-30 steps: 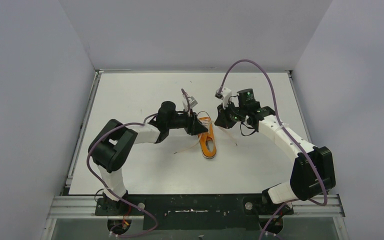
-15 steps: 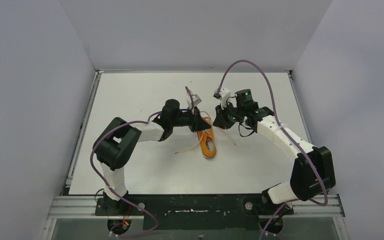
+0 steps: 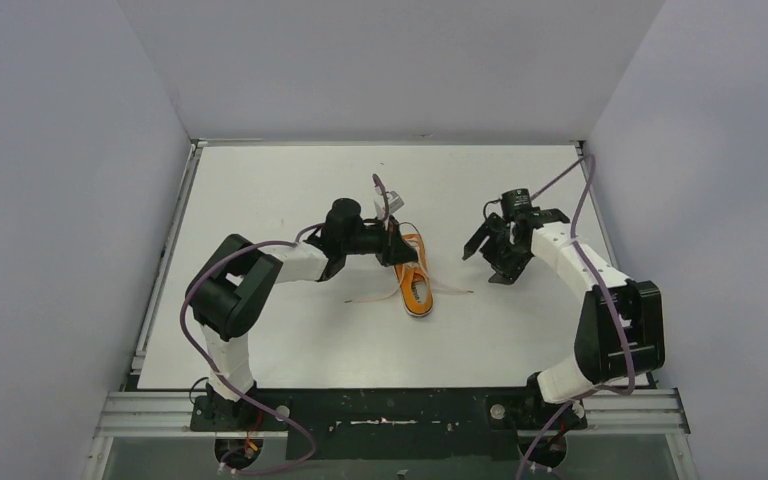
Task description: Tie the shoes
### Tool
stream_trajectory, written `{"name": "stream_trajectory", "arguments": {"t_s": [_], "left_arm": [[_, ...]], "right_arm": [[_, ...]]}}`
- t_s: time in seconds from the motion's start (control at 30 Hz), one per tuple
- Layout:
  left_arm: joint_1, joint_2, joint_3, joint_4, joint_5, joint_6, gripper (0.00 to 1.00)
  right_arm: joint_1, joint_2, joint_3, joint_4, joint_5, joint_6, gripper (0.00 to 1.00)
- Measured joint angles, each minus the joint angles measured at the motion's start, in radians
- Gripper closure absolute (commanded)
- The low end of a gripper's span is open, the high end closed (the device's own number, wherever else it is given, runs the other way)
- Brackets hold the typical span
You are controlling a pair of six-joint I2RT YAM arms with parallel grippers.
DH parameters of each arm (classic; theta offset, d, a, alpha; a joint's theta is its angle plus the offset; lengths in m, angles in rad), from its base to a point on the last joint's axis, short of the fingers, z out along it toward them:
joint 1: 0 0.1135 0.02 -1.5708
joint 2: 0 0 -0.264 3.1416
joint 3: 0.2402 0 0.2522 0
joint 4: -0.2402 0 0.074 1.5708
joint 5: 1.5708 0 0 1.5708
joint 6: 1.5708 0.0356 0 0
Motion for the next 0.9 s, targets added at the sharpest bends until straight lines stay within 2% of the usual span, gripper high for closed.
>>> {"name": "stream_trajectory", "arguments": {"t_s": [0.07, 0.17, 0.33, 0.43, 0.5, 0.53, 0.57, 0.6, 0.7, 0.77, 0.9], "left_arm": [[0.0, 0.0, 0.003, -0.002, 0.0, 0.0, 1.0], [0.0, 0.0, 0.013, -0.012, 0.003, 0.002, 1.0], [0.0, 0.0, 0.014, -0.018, 0.005, 0.003, 1.0], [0.0, 0.0, 0.014, -0.02, 0.008, 0.003, 1.0], [0.0, 0.0, 0.014, -0.021, 0.011, 0.003, 1.0], [0.0, 0.0, 0.015, -0.022, 0.012, 0.003, 1.0], [0.0, 0.0, 0.015, -0.022, 0.014, 0.003, 1.0], [0.001, 0.0, 0.015, -0.022, 0.016, 0.003, 1.0], [0.006, 0.0, 0.015, -0.023, 0.02, 0.003, 1.0], [0.012, 0.0, 0.015, -0.023, 0.018, 0.002, 1.0], [0.027, -0.002, -0.002, 0.009, -0.002, -0.027, 1.0]], "right_arm": [[-0.011, 0.023, -0.031, -0.003, 0.011, 0.145, 0.24], [0.043, 0.09, -0.035, -0.013, 0.032, 0.343, 0.26], [0.119, 0.158, -0.049, 0.016, 0.049, 0.558, 0.32], [0.131, 0.173, -0.075, 0.037, 0.067, 0.661, 0.45], [0.137, 0.173, -0.102, 0.053, 0.081, 0.717, 0.6], [0.139, 0.173, -0.116, 0.059, 0.083, 0.743, 0.69], [0.14, 0.168, -0.125, 0.058, 0.086, 0.766, 0.87], [0.142, 0.161, -0.133, 0.067, 0.092, 0.78, 1.0], [0.132, 0.156, -0.151, 0.106, 0.106, 0.785, 1.0], [0.111, 0.156, -0.15, 0.153, 0.117, 0.727, 1.0], [0.059, 0.165, -0.063, 0.32, 0.092, 0.461, 1.0]]}}
